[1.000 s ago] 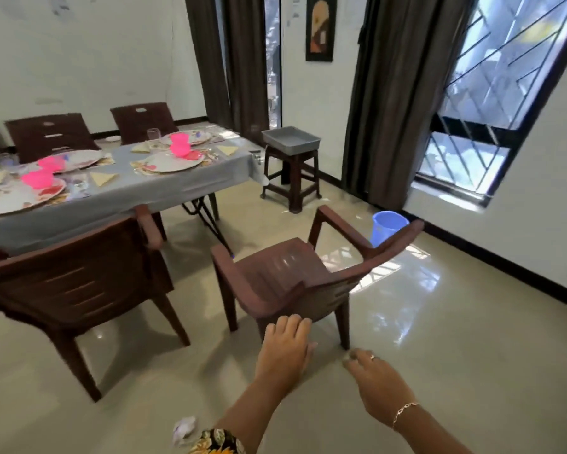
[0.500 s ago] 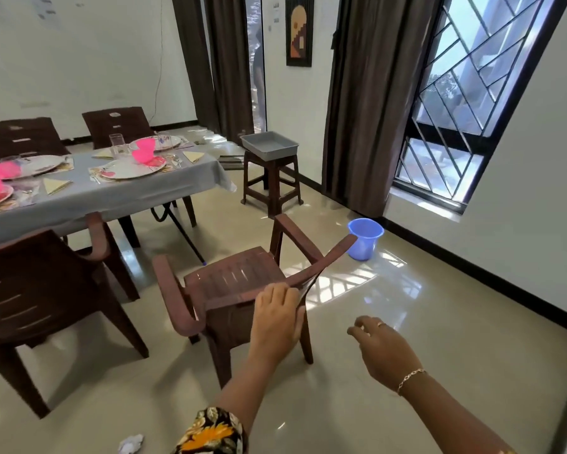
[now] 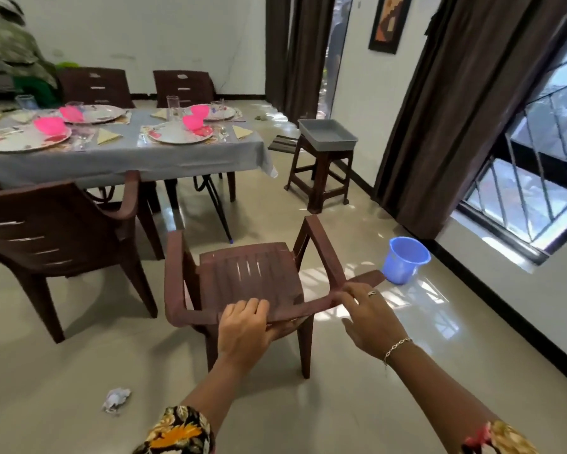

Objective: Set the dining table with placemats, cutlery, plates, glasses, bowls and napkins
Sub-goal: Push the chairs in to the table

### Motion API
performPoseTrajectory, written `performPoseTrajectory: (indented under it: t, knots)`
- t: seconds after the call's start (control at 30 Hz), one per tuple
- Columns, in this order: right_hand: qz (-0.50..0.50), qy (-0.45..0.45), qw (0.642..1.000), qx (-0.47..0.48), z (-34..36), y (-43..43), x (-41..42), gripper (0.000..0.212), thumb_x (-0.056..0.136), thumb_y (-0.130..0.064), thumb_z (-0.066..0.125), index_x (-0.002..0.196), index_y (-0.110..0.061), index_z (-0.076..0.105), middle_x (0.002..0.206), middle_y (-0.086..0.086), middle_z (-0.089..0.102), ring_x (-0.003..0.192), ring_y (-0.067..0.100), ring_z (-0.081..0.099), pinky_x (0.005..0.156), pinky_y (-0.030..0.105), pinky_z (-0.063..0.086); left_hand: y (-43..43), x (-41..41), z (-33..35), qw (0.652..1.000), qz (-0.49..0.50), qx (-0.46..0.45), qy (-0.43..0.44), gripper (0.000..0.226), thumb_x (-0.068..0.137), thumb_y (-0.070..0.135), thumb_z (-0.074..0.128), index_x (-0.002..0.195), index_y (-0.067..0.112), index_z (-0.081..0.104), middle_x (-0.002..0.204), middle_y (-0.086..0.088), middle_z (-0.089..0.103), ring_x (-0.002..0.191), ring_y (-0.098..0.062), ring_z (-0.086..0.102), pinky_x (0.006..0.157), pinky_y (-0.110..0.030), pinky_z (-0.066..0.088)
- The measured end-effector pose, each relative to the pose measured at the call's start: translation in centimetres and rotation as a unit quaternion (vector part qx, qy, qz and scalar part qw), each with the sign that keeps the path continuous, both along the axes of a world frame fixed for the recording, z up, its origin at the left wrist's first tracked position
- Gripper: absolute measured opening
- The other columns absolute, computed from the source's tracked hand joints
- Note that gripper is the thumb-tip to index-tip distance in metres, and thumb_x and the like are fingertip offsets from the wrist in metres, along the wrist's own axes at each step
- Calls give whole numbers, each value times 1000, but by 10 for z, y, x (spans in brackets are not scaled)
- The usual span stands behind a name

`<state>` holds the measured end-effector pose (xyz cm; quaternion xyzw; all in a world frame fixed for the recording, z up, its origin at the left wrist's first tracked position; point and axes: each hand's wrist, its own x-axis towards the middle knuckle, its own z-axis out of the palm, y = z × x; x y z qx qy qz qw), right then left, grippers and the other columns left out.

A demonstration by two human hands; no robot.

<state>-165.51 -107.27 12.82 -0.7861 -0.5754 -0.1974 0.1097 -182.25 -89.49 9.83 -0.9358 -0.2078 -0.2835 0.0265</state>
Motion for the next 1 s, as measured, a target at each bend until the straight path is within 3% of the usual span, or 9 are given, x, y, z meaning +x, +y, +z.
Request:
performPoseTrajectory:
  t: [0.07,0.1,0.17,0.27,0.37,0.6,1.0]
  knots:
    - [11,23,1000,-11,-4,11,10,58,47,-20,82,98,-19,55,93,2,61,84,24,61,77,28,50,2,2,0,1000,6,28,7,29,59,35,83,67,13,65,60,-1,61,52,-20,59,51,-26,46]
    - [15,32,999,-14,-6,16,13,55,49,-22,82,97,-19,55,91,1,62,82,23,61,76,28,50,2,3,-2,999,13,33,16,29,53,27,87,67,13,64,59,-1,60,51,-21,58,50,-26,46]
    - [34,39,998,-20,-10,27,22,46,49,-21,82,89,-20,59,81,-2,64,73,21,63,69,27,50,2,3,-4,998,33,34,28,30,51,23,88,66,14,64,58,-1,60,51,-22,58,50,-26,46]
    - [64,36,996,-55,-10,40,37,32,46,-18,81,73,-23,63,63,-7,62,53,17,59,48,23,46,1,4,-6,998,49,20,28,30,50,23,87,65,14,63,59,-1,62,53,-22,60,52,-26,46]
    - [86,32,994,-66,-15,45,48,27,47,-15,78,66,-26,63,57,-9,60,47,15,56,40,22,43,5,4,-3,998,47,22,39,22,53,23,81,62,16,62,56,1,61,49,-20,59,50,-24,42]
    - [118,18,992,-32,-26,59,69,29,41,-4,75,60,-23,63,53,-6,57,46,19,55,40,22,41,16,22,9,992,63,2,111,34,41,24,87,52,19,56,47,4,56,40,-15,55,47,-19,38]
    - [153,2,988,-36,-22,129,134,28,42,-8,81,59,-22,62,54,-4,58,46,20,55,40,22,40,66,80,13,975,158,-31,156,32,40,25,87,49,21,57,42,7,53,36,-12,52,44,-19,40]
